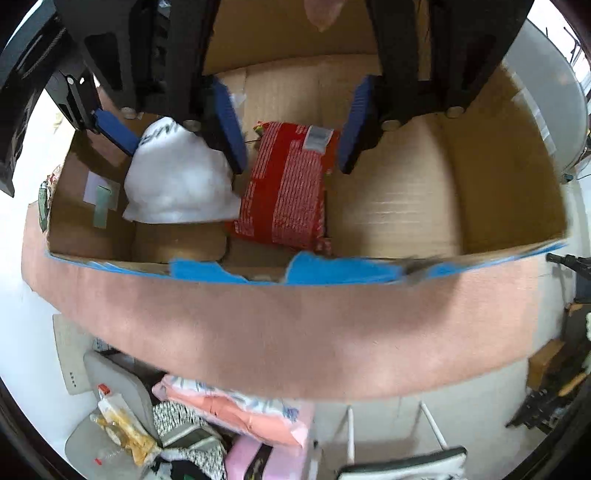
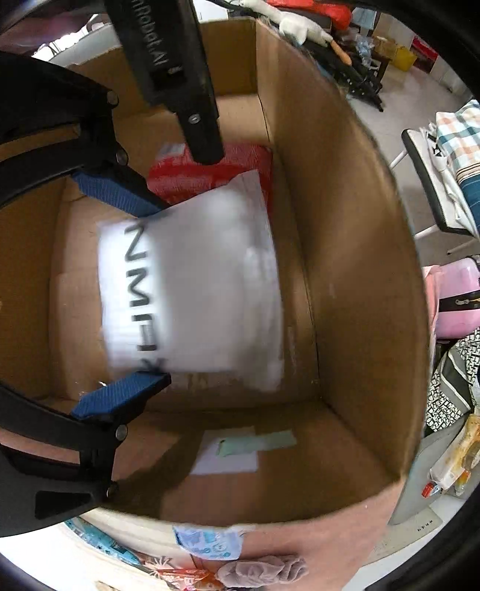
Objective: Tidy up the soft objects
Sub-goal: 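Carry both bags into the cardboard box and open both tools, then grasp the blue wet-wipe pack with the left tool while the right tool grasps the panda snack bag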
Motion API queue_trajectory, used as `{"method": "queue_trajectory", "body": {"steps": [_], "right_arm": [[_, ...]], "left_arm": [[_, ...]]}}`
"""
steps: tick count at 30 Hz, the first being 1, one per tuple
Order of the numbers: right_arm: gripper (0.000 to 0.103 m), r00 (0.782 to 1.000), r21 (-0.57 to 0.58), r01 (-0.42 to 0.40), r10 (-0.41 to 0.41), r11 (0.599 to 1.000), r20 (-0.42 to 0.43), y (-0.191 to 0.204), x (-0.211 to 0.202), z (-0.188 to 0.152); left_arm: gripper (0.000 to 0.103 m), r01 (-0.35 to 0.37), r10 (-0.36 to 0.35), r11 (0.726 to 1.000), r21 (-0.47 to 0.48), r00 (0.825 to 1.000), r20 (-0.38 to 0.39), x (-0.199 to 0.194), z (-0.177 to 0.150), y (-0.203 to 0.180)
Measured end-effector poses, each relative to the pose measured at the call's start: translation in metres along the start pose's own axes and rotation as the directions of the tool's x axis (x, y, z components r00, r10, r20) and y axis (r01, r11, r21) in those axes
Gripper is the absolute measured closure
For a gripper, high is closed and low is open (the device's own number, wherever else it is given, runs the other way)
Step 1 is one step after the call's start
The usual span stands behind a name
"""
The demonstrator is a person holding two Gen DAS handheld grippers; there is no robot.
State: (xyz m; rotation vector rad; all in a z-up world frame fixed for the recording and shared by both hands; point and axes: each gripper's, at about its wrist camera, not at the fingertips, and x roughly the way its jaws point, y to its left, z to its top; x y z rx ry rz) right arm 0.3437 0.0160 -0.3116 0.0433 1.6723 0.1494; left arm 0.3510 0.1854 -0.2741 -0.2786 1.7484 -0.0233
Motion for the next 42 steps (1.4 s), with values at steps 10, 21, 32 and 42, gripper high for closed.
{"method": "queue_trajectory", "body": {"steps": [10,21,32,42], "right_arm": [[0.0,0.99,-0.054,0.069,-0.062,0.996,0.13,0.008,-0.059,-0.052],[0.0,0.971,-0.092,0.058,-0.035,0.994,0.236,0.013,-0.108,-0.126],[0.0,0.953,-0.115,-0.057,0.088,0.992,0.29,-0.007,-0.157,-0.179],[0.0,0.945,0.023,-0.133,0.12,0.991,0.306,-0.143,-0.175,-0.177]], "left_arm": [[0.009,-0.127,0.12,0.992,0.023,0.971,0.209,-0.046,-0.064,0.002],[0.009,-0.114,0.116,0.993,-0.026,0.943,0.312,-0.072,-0.134,0.003],[0.0,-0.104,0.114,0.993,-0.045,0.902,0.416,-0.111,-0.202,-0.013],[0.0,-0.224,0.136,0.966,0.129,0.865,0.483,-0.112,-0.183,-0.14]]}}
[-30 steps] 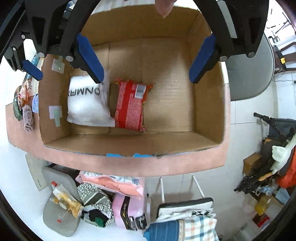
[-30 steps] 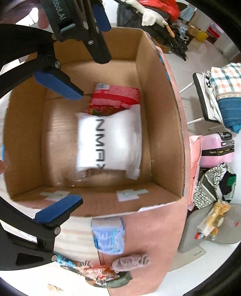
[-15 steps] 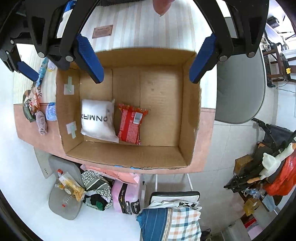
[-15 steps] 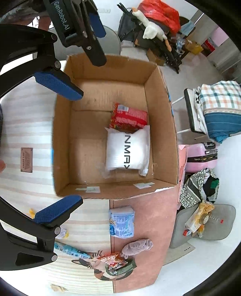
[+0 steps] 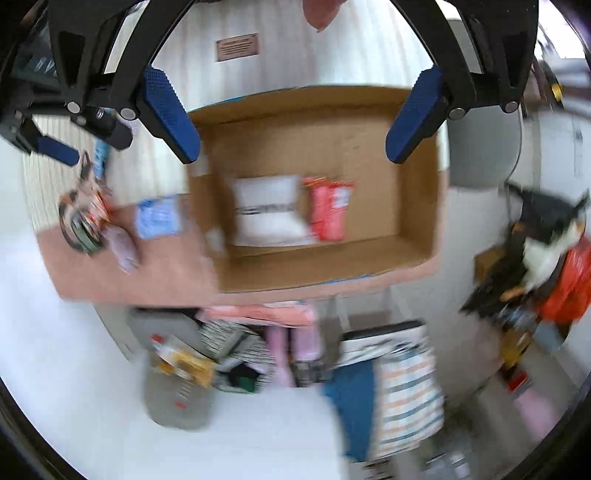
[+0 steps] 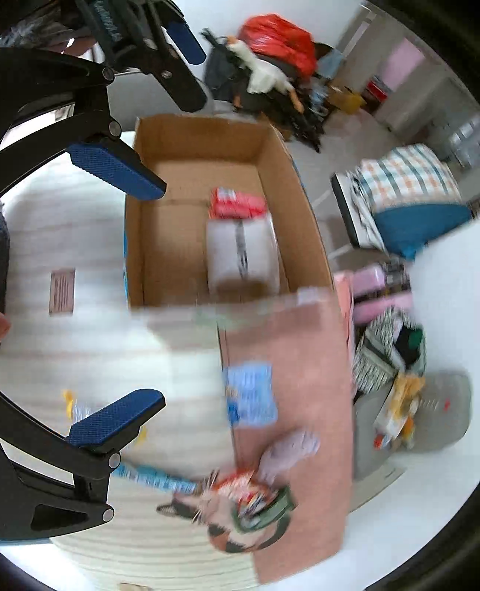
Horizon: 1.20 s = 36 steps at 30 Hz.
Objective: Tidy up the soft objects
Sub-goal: 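Grasp the blue wet-wipe pack with the left tool while the right tool grasps the panda snack bag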
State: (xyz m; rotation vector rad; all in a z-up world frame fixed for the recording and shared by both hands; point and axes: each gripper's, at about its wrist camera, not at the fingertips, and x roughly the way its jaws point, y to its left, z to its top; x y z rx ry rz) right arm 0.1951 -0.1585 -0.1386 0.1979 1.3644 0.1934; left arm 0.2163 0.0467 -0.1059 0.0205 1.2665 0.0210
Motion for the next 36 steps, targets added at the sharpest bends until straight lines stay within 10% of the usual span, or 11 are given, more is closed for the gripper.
{"method": "queue_trajectory", "body": {"steps": [5,10,19,21,25,29,31,36], "right_arm": [[0.0,0.997,0.162,0.063,-0.055,0.985,-0.053,-0.114,0.011,0.011],[0.0,0.991,0.321,0.086,-0.047,0.943,-0.126,-0.215,0.047,0.029],[0.013,0.974,0.515,0.025,0.096,0.857,-0.206,-0.298,0.129,0.075],[0.014,0.971,0.516,0.035,0.094,0.856,-0.222,-0.303,0.142,0.079],[0.039,0.96,0.499,0.045,0.1,0.865,-0.261,-0.304,0.167,0.088],[0.047,0.956,0.397,0.075,0.047,0.915,-0.289,-0.29,0.171,0.089],[0.05,0.946,0.312,0.105,0.001,0.944,-0.323,-0.28,0.172,0.086],[0.053,0.91,0.151,0.117,-0.045,0.982,-0.412,-0.264,0.178,0.081]], "left_arm": [[0.0,-0.034,0.044,0.964,0.263,0.999,-0.031,0.047,0.047,-0.111],[0.0,-0.029,0.114,0.85,0.526,0.985,-0.13,0.132,0.08,-0.215],[0.0,0.059,0.261,0.662,0.747,0.916,-0.304,0.258,0.072,-0.288],[0.0,0.082,0.275,0.655,0.751,0.9,-0.338,0.274,0.068,-0.29],[0.007,0.101,0.271,0.711,0.695,0.874,-0.403,0.294,0.069,-0.286],[0.018,0.154,0.085,0.922,0.356,0.816,-0.572,0.3,0.092,-0.254],[0.019,0.158,-0.023,0.973,0.166,0.786,-0.617,0.304,0.098,-0.233],[0.021,0.154,-0.222,0.975,-0.163,0.743,-0.631,0.308,0.098,-0.193]]}}
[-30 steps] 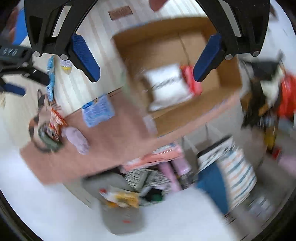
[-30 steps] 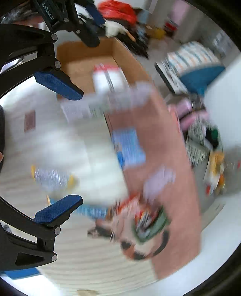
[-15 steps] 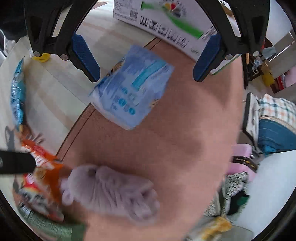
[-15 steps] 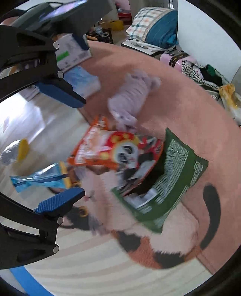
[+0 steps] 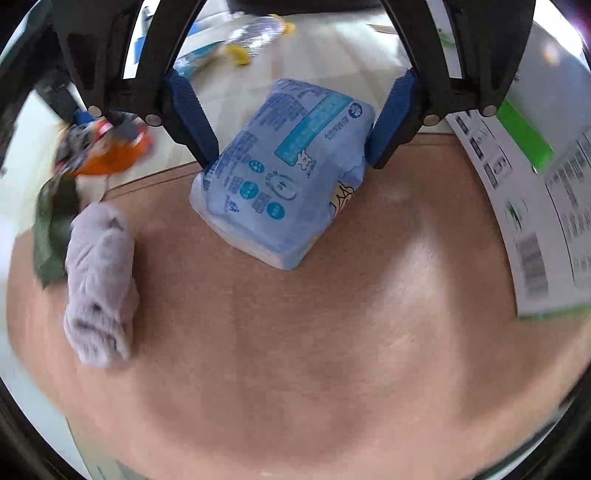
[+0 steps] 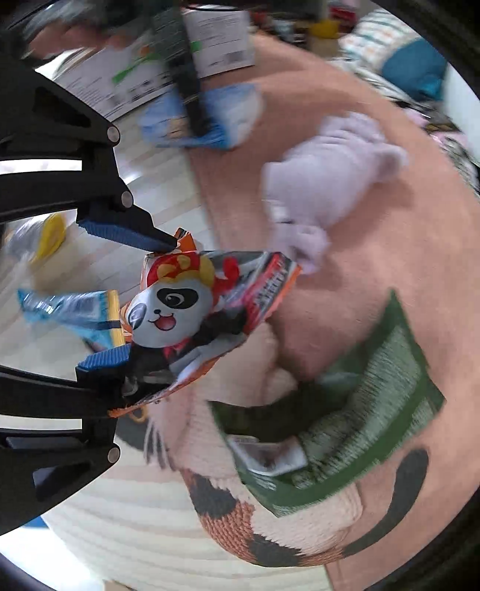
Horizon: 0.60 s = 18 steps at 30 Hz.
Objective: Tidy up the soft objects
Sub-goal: 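Grasp the blue wet-wipe pack with the left tool while the right tool grasps the panda snack bag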
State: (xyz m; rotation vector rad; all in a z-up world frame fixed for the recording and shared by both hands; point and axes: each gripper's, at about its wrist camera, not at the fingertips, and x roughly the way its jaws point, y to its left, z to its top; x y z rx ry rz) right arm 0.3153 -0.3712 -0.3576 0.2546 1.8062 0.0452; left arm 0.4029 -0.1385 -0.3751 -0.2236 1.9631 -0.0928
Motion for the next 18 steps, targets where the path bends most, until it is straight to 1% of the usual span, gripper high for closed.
{"method": "queue_trajectory", "body": {"steps": [1,3,4,6,8,9,10,11,12,14,16,17,18], "right_arm": [[0.053,1.0,-0.005,0.006,-0.006,1.0,0.001,0.001,0.0,0.0],[0.052,1.0,0.002,0.01,-0.01,1.0,0.013,0.003,-0.004,0.001],[0.049,1.0,0.018,0.008,-0.008,1.0,0.015,0.003,-0.005,0.003],[0.042,1.0,0.046,-0.002,0.002,0.999,0.018,0.002,-0.006,0.005],[0.042,1.0,0.078,-0.022,0.02,0.997,0.019,-0.003,-0.004,0.01],[0.042,0.999,0.103,-0.043,0.041,0.994,0.019,-0.005,-0.002,0.013],[0.042,0.998,0.132,-0.064,0.063,0.989,0.017,-0.007,0.0,0.015],[0.042,0.997,0.149,-0.075,0.073,0.986,0.016,-0.012,0.001,0.017],[0.042,0.996,0.174,-0.088,0.087,0.981,0.016,-0.016,0.003,0.021],[0.04,0.995,0.216,-0.103,0.101,0.971,0.021,-0.022,0.004,0.026],[0.04,0.992,0.254,-0.123,0.118,0.959,0.034,-0.027,0.004,0.029],[0.04,0.992,0.269,-0.13,0.123,0.954,0.041,-0.032,0.002,0.031],[0.04,0.991,0.28,-0.135,0.128,0.95,0.042,-0.037,0.001,0.035]], "left_arm": [[0.021,0.005,-0.005,1.0,0.012,1.0,0.008,-0.002,-0.001,0.0],[0.021,-0.048,0.046,0.996,0.073,0.998,0.032,-0.008,-0.006,-0.003],[0.021,-0.084,0.079,0.99,0.111,0.996,0.05,-0.012,-0.009,-0.008],[0.021,-0.132,0.121,0.977,0.169,0.99,0.079,-0.019,-0.014,-0.019],[0.021,-0.171,0.149,0.958,0.231,0.983,0.112,-0.026,-0.018,-0.03],[0.021,-0.204,0.177,0.942,0.266,0.976,0.123,-0.026,-0.019,-0.037],[0.021,-0.246,0.214,0.917,0.315,0.968,0.133,-0.023,-0.02,-0.046],[0.021,-0.261,0.229,0.903,0.342,0.965,0.131,-0.018,-0.019,-0.053],[0.021,-0.279,0.257,0.881,0.381,0.96,0.109,-0.01,-0.018,-0.059],[0.021,-0.294,0.287,0.866,0.406,0.955,0.079,0.002,-0.013,-0.066],[0.021,-0.323,0.325,0.849,0.419,0.943,0.069,0.013,-0.011,-0.068],[0.021,-0.323,0.324,0.851,0.414,0.944,0.069,0.015,-0.011,-0.067],[0.022,-0.314,0.314,0.859,0.403,0.947,0.069,0.017,-0.007,-0.069]]}}
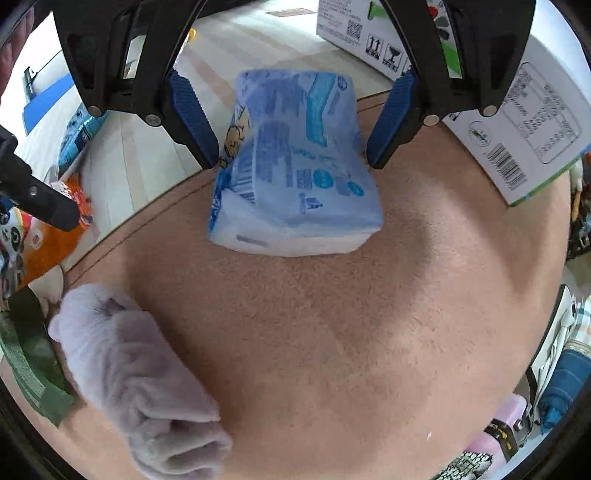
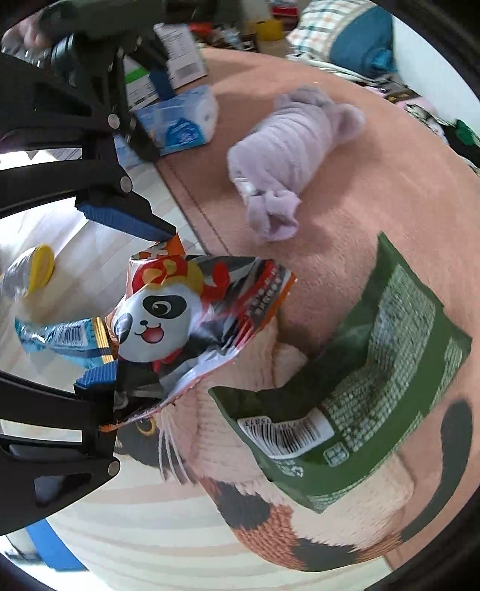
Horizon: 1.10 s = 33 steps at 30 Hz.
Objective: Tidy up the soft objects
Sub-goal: 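Grasp the blue wet-wipe pack with the left tool while the right tool grasps the panda snack bag, then lower both held packs into the box and open both tools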
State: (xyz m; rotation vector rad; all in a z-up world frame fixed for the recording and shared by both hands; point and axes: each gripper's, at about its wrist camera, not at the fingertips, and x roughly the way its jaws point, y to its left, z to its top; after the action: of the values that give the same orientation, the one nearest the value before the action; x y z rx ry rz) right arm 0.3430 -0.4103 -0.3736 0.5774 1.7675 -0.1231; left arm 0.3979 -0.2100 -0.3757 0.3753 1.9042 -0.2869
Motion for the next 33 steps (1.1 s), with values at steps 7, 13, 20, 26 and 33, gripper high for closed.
{"method": "queue_trajectory", "body": {"steps": [7,13,20,26,33], "right_arm": [[0.04,0.999,0.056,-0.032,0.03,0.998,0.035,-0.034,-0.018,-0.006],[0.04,0.992,0.137,-0.117,0.11,0.984,0.061,-0.053,-0.026,-0.013],[0.042,0.992,0.194,-0.099,0.083,0.976,0.092,-0.065,-0.024,-0.014],[0.072,0.987,0.093,0.017,-0.031,0.996,0.159,-0.051,-0.035,-0.028],[0.072,0.978,-0.099,0.022,0.0,0.995,0.209,-0.012,-0.074,-0.073]], "left_arm": [[0.052,0.1,-0.09,0.983,-0.154,0.993,0.076,-0.009,-0.02,0.03],[0.06,0.146,-0.124,0.965,-0.217,0.986,0.113,-0.008,-0.039,0.039],[0.061,0.152,-0.125,0.959,-0.238,0.984,0.125,0.001,-0.064,0.045],[0.064,0.179,-0.141,0.954,-0.242,0.976,0.164,-0.009,-0.092,0.052],[0.065,0.284,-0.217,0.928,-0.241,0.938,0.269,-0.05,-0.151,0.072]]}}
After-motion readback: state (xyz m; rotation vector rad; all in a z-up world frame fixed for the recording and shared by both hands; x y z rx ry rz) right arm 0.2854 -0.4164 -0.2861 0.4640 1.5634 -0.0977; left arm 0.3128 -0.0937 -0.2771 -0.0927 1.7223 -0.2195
